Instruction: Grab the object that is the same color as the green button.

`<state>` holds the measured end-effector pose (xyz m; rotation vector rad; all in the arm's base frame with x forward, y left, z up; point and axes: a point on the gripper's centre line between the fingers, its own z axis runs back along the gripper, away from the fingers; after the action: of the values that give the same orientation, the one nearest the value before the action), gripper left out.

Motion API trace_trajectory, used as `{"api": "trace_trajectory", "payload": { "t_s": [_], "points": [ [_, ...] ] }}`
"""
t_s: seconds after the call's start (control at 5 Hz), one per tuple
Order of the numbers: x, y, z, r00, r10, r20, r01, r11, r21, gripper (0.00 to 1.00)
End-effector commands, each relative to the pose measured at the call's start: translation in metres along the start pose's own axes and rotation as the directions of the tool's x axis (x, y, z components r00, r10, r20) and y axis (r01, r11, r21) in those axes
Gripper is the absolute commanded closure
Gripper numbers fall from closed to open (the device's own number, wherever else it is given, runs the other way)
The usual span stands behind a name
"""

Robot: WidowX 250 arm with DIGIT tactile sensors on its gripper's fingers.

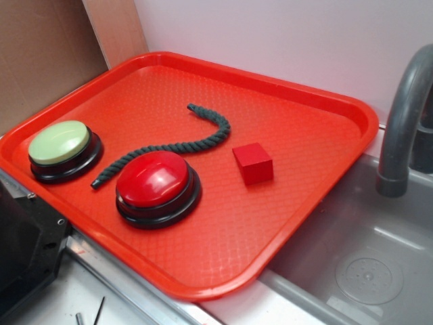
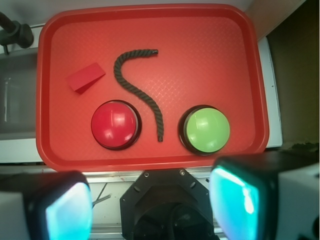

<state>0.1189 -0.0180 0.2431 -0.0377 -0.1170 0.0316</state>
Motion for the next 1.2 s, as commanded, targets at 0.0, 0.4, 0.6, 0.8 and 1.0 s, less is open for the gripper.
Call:
{"api": "trace_trajectory", "payload": {
  "t_s": [0.0, 0.4, 0.6, 0.8, 1.0],
  "points": [
    [0.000, 0.000, 0.000, 1.000, 0.000, 0.000, 0.000, 1.000, 0.000, 0.00],
    [0.045, -0.013, -0.042, 0.996, 0.055, 0.063, -0.053, 0.998, -0.040, 0.00],
    [0.076, -0.020, -0.076, 0.993, 0.075, 0.096, -0.075, 0.997, -0.004, 0.00],
    [0.103, -0.023, -0.108, 0.994, -0.003, 0.106, 0.006, 1.000, -0.023, 0.00],
    [0.121, -0.035, -0.143, 0.995, 0.016, 0.096, -0.020, 0.999, 0.033, 0.00]
  ]
}}
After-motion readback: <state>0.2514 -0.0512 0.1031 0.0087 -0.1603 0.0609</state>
